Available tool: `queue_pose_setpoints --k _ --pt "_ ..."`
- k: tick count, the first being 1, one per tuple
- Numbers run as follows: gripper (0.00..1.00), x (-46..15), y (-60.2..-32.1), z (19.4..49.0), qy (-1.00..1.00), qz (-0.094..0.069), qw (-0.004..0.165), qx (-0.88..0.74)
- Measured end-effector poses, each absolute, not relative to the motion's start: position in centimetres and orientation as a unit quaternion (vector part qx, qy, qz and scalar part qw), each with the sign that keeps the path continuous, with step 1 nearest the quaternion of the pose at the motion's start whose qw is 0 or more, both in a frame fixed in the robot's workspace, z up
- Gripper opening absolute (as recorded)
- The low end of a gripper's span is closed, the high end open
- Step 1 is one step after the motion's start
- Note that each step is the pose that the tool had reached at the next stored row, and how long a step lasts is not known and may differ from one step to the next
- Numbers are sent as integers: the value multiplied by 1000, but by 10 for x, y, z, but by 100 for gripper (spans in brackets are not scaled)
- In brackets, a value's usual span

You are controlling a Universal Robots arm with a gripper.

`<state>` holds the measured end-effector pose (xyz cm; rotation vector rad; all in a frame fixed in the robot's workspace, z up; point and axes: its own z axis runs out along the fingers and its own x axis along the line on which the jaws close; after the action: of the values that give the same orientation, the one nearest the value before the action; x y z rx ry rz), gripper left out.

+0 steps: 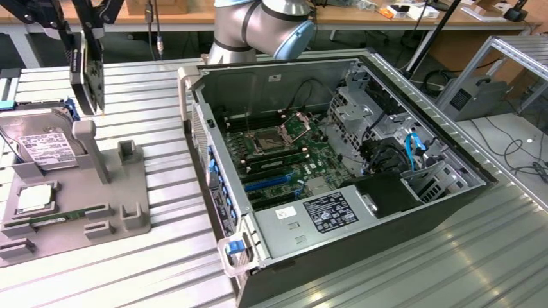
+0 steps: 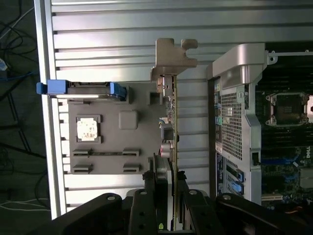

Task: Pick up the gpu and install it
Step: 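Pick up the gpu and move the gpu toward the slot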

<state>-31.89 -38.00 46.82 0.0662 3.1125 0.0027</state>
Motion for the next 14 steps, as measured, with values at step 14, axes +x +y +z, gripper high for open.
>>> queue_pose_setpoints --k 14 --pt "27 -319 -380 486 1000 1 14 21"
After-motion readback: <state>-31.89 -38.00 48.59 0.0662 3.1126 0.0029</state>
